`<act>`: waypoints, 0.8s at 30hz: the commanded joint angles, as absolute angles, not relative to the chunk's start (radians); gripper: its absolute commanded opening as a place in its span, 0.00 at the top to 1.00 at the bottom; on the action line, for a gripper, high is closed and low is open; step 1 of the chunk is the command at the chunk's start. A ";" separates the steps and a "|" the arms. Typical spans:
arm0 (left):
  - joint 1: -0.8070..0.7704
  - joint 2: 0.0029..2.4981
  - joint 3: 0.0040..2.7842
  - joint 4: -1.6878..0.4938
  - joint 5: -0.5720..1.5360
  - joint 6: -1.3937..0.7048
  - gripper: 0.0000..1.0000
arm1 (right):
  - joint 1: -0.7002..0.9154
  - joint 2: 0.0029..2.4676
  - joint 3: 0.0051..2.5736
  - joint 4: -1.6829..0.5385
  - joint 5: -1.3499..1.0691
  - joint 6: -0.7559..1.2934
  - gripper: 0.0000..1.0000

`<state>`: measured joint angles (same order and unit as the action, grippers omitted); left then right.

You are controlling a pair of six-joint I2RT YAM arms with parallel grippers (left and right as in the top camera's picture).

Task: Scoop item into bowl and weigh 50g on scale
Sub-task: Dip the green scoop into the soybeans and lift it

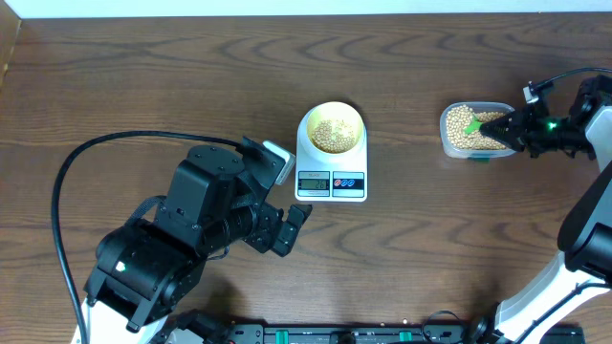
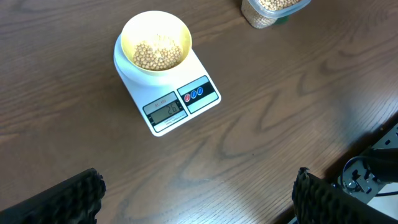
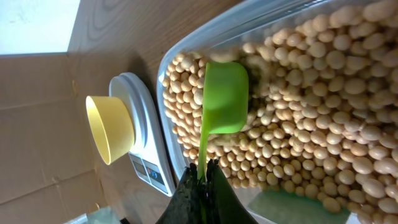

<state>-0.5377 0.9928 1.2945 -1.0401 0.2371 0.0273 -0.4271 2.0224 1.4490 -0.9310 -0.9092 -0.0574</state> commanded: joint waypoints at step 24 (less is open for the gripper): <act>-0.535 0.992 1.300 -1.039 0.231 0.041 0.01 | -0.559 2.037 1.443 -1.033 -1.128 -0.256 0.99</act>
